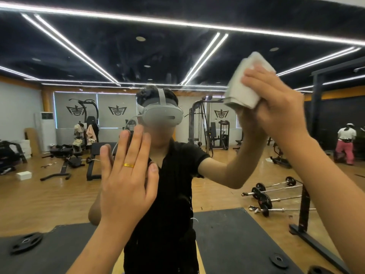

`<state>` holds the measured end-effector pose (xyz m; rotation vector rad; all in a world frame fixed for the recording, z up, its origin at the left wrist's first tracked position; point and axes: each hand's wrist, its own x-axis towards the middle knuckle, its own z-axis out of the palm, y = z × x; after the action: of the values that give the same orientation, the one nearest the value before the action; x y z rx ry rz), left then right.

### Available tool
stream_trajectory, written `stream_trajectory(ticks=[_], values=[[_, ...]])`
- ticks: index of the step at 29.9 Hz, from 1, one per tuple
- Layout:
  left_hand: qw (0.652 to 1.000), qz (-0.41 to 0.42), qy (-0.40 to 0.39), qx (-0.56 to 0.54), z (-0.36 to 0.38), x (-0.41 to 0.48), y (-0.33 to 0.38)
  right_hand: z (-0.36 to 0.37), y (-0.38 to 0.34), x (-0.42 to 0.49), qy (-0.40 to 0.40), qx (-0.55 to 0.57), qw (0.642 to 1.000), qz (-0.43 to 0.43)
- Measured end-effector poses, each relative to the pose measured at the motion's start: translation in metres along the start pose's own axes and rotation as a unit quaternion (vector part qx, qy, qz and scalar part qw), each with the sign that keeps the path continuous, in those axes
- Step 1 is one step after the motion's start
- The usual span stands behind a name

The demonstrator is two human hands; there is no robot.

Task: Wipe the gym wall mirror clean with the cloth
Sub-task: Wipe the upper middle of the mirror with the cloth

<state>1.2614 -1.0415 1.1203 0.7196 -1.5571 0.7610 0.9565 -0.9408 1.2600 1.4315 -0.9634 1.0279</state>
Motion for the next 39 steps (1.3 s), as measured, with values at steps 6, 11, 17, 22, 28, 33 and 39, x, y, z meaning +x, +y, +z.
stream_trajectory(ticks=[6, 11, 17, 22, 28, 33, 39], values=[[1.0, -0.004, -0.006, 0.001, 0.0, 0.0, 0.001, 0.005, -0.01, -0.014, 0.118, 0.026, 0.97, 0.209], [1.0, -0.005, -0.005, -0.008, 0.0, 0.0, 0.001, 0.004, -0.028, 0.021, 0.106, 0.011, 0.967, 0.232], [1.0, -0.007, -0.003, 0.001, 0.001, 0.0, 0.001, 0.013, -0.061, 0.021, 0.067, 0.003, 0.981, 0.18], [1.0, -0.009, -0.001, -0.005, 0.001, 0.0, 0.002, 0.025, -0.093, 0.016, 0.017, 0.016, 0.999, 0.04], [1.0, -0.004, 0.002, -0.004, 0.003, 0.0, 0.001, 0.043, -0.093, 0.032, 0.103, 0.019, 0.982, 0.157], [1.0, -0.005, 0.002, 0.0, 0.003, -0.002, -0.001, 0.074, -0.14, 0.069, 0.119, 0.056, 0.983, 0.129], [1.0, -0.005, 0.008, -0.006, 0.003, -0.001, -0.001, 0.07, -0.144, 0.058, 0.034, 0.056, 0.998, 0.026]])
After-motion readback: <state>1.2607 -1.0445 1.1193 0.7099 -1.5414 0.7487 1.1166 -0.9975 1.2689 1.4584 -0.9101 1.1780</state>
